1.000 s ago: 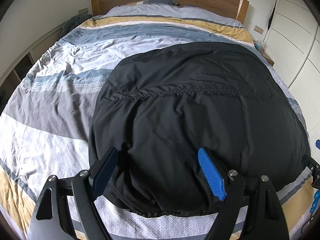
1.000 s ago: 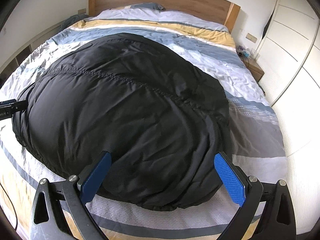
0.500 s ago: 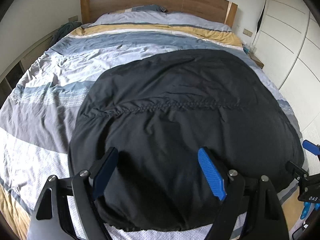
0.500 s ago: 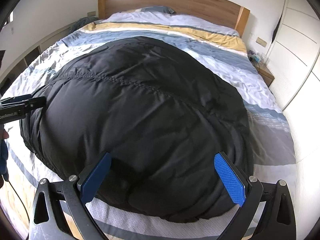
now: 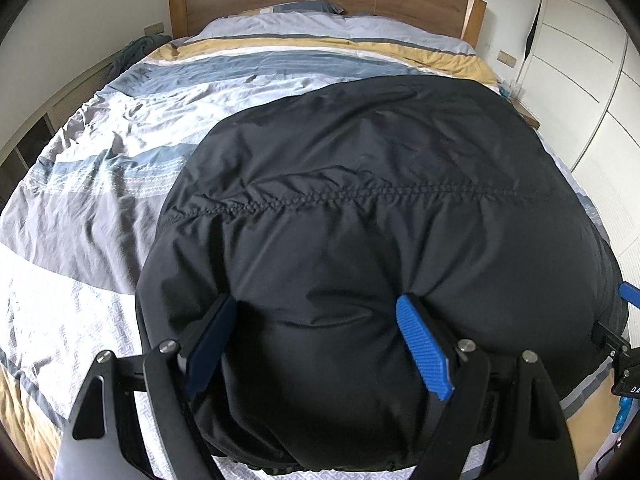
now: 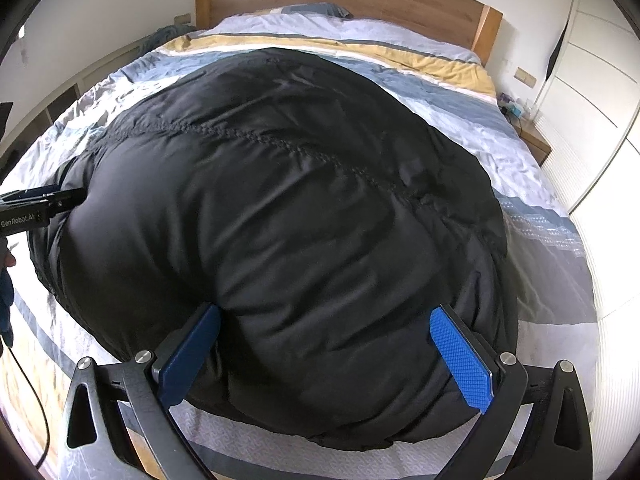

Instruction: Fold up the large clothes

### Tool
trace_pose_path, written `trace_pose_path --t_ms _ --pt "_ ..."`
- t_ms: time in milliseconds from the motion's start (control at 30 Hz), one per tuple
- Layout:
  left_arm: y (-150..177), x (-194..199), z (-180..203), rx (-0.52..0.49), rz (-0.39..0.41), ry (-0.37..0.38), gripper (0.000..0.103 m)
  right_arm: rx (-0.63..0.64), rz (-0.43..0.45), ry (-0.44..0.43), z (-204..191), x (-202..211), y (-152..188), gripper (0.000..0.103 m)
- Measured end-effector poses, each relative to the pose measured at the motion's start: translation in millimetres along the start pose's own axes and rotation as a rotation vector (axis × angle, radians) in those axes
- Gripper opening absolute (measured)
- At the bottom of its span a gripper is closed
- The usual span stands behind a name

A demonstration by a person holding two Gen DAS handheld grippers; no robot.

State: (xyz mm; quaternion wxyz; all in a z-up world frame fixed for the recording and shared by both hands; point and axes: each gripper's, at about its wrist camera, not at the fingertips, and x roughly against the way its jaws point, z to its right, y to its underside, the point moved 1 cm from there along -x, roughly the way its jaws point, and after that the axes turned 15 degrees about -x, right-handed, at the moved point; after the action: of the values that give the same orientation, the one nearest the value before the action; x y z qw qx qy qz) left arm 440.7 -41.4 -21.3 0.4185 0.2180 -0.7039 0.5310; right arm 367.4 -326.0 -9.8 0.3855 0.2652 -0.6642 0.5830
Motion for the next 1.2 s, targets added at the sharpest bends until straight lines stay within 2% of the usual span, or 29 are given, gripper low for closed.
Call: trace_pose_path --t_ms 367,567,800,967,1200 --pt "7.7 0.7 -18.3 0.022 -0.025 -0.011 0.082 0.004 -0.015 0.027 28.2 -6.2 1.9 0.102" --pt "14.4 3.8 -25.9 0.018 -0.009 0.025 0.082 0.011 -0.016 0.034 32.6 -8.2 1.2 0.102" --pt "18.5 4.9 -35.5 0.022 -0.045 0.089 0.082 0.014 -0.027 0.031 35.1 -9.5 -0.1 0.102" --pt "22.4 11.3 -44.9 0.029 -0.034 0.088 0.082 0.020 -0.031 0.033 39.0 -10.5 -2.2 0.102" --pt "36.9 15.6 -76.7 0.101 -0.054 0.061 0.082 0.033 -0.038 0.044 43.1 -10.8 -3.9 0.102"
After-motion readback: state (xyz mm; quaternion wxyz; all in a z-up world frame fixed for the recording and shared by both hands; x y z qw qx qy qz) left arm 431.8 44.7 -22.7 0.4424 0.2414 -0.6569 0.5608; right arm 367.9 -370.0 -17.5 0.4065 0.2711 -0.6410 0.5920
